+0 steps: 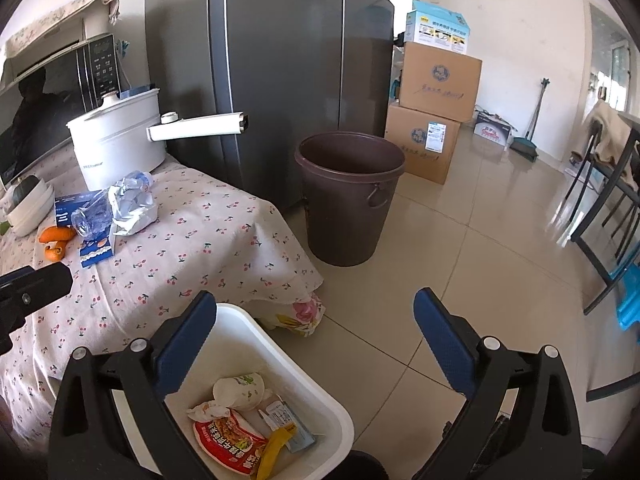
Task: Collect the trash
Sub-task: 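Open the left tool to drop the white bag into the bin, then move the left tool to the table and grasp the orange carrot, then lift the carrot with the left tool while the right tool grasps the crumpled white paper, then carry the carrot to the bin with the left tool while the right tool releases the paper into it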
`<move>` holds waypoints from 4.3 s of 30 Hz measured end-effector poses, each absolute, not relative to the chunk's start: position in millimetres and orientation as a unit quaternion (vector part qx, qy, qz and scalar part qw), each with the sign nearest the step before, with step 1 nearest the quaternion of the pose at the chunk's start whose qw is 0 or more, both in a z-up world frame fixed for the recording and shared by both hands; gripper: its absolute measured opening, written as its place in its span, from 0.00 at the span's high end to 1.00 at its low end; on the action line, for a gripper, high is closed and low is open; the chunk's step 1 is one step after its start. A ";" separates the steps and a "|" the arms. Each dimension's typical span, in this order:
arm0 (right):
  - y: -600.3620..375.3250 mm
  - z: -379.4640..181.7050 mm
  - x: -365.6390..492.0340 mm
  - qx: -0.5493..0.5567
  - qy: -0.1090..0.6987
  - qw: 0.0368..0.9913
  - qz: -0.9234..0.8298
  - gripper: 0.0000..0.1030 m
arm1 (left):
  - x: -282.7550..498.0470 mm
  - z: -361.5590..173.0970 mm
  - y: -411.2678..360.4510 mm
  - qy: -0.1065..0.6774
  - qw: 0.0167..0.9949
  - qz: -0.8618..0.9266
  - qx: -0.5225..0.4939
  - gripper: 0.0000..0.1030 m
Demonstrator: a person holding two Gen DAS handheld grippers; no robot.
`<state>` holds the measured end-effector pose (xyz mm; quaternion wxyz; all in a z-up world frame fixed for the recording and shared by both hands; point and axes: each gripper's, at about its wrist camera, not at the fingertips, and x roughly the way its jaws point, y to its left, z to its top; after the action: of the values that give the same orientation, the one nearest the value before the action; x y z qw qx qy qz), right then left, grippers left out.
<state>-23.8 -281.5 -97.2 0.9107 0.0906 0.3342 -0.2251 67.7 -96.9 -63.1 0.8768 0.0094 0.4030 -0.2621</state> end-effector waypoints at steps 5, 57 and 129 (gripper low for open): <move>-274.4 -95.1 -17.0 0.086 0.334 0.913 -0.217 0.07 | 82.1 -69.0 -83.9 0.422 0.874 -0.239 -0.004 0.10; -231.3 -97.1 148.7 0.075 0.399 0.907 -0.116 0.07 | 258.9 -126.3 42.7 0.499 0.863 -0.032 -0.074 0.24; -181.4 -71.1 189.8 0.055 0.341 0.938 0.030 0.38 | 169.9 -14.6 69.6 0.357 0.915 -0.113 -0.147 0.87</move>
<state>189.8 -181.4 -71.1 0.9380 0.0552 0.3409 0.0295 169.9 69.6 -14.6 0.9154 -0.1474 0.3571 -0.1134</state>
